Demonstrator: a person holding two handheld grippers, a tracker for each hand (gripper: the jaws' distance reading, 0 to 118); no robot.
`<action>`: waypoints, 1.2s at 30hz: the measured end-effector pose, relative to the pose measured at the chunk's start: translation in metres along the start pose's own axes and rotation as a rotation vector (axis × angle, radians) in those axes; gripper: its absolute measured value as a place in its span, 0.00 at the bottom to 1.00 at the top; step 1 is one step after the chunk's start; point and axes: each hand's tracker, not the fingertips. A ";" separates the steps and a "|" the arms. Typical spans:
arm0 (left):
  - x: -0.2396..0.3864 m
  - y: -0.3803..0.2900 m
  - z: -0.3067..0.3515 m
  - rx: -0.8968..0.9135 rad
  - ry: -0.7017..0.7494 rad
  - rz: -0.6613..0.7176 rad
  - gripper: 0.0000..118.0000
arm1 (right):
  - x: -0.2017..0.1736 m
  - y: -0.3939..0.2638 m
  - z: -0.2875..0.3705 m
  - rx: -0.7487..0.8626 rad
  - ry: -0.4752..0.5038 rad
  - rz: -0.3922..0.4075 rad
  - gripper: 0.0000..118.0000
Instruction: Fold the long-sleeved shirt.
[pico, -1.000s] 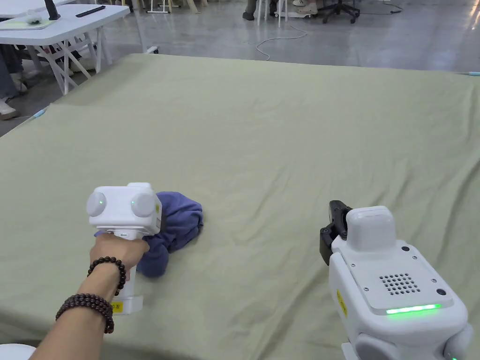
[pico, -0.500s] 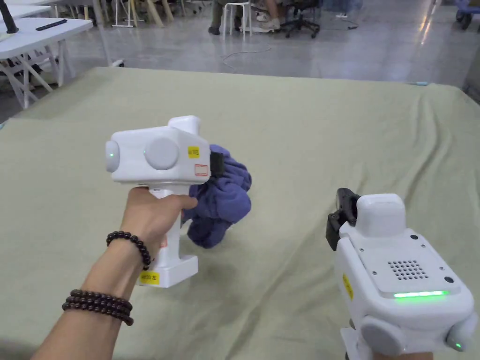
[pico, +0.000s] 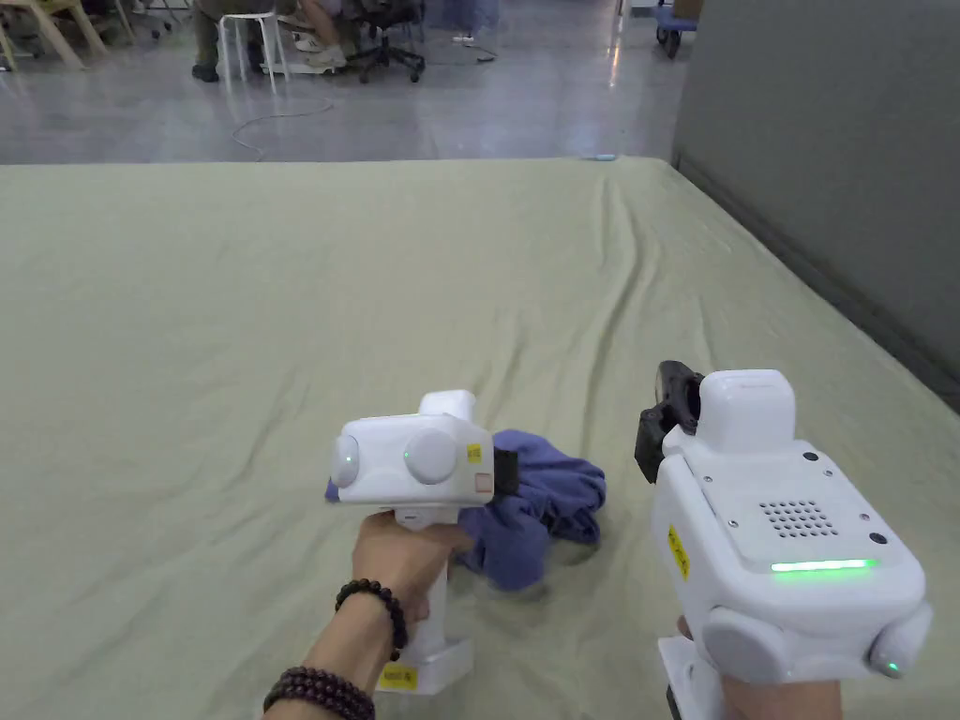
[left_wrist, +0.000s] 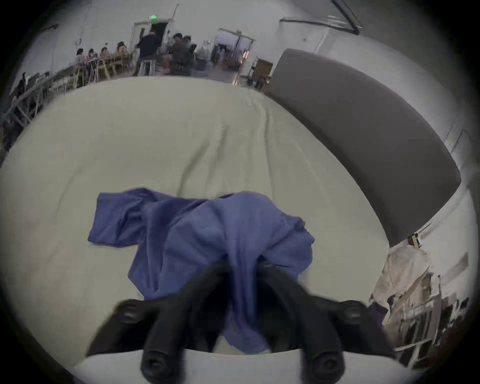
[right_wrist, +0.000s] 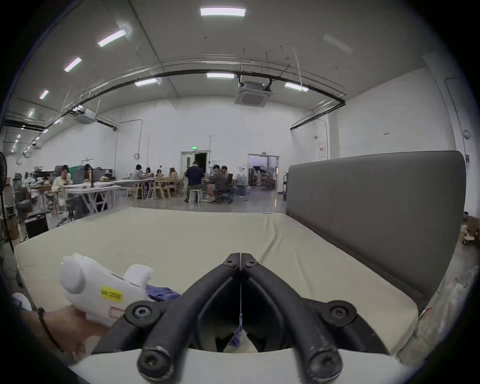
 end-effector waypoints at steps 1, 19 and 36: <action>-0.002 0.006 0.009 0.009 0.004 -0.012 0.86 | 0.000 0.000 -0.002 -0.003 -0.001 0.002 0.00; -0.057 -0.122 0.190 0.363 0.234 -0.005 0.00 | -0.023 -0.012 -0.018 -0.049 0.075 -0.013 0.00; -0.066 -0.049 -0.028 -0.082 0.172 -0.047 0.84 | 0.002 -0.019 -0.026 -0.111 0.031 -0.004 0.00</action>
